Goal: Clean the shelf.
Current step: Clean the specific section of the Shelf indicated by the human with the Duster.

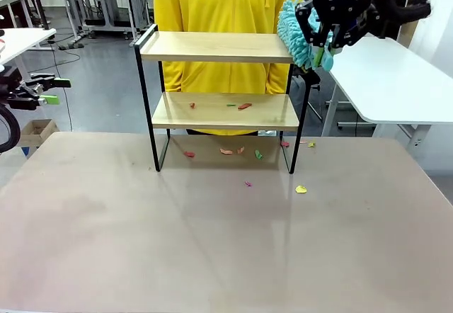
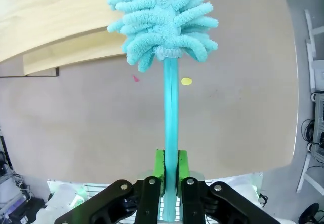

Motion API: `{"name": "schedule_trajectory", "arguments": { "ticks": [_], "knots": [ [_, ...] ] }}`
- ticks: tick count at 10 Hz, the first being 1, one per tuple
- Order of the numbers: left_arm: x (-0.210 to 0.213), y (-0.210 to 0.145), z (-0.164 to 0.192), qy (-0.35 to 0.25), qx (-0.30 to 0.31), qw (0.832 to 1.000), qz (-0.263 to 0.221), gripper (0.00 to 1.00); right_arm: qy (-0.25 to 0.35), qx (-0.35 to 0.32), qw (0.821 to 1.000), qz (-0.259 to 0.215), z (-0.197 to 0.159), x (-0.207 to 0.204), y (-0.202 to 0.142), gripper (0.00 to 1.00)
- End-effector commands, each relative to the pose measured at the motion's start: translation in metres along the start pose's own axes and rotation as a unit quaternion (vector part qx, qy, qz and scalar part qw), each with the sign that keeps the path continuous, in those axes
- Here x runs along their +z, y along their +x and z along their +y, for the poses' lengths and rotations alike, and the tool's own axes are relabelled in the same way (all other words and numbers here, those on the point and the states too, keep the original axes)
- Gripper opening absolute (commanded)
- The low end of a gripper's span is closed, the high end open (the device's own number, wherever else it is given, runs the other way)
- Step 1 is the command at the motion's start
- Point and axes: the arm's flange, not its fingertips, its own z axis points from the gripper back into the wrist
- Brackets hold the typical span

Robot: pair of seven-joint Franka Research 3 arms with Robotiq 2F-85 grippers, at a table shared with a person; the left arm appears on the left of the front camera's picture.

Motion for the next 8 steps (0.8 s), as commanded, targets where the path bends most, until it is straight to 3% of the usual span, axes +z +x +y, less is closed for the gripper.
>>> {"name": "schedule_trajectory", "arguments": {
  "ticks": [1, 3, 5, 7, 8],
  "knots": [
    [-0.001, 0.002, -0.001, -0.001, -0.001, 1.0, 0.0, 1.0, 0.0, 0.001, 1.0, -0.003, -0.001, 0.0, -0.003, 0.13],
    [-0.001, 0.002, -0.001, -0.001, -0.001, 1.0, 0.0, 1.0, 0.088, 0.094, 0.991, -0.046, -0.028, 0.034, -0.014, 0.13],
    [-0.001, 0.002, -0.001, -0.001, -0.001, 1.0, 0.0, 1.0, 0.13, 0.198, 0.971, -0.032, -0.042, 0.042, -0.016, 0.13],
    [-0.001, 0.002, -0.001, -0.001, -0.001, 1.0, 0.0, 1.0, 0.158, 0.324, 0.933, -0.02, -0.041, 0.038, -0.029, 0.13],
    [-0.001, 0.002, -0.001, -0.001, -0.001, 1.0, 0.0, 1.0, 0.143, 0.385, 0.912, -0.002, -0.042, 0.035, -0.034, 0.13]
  ]
}}
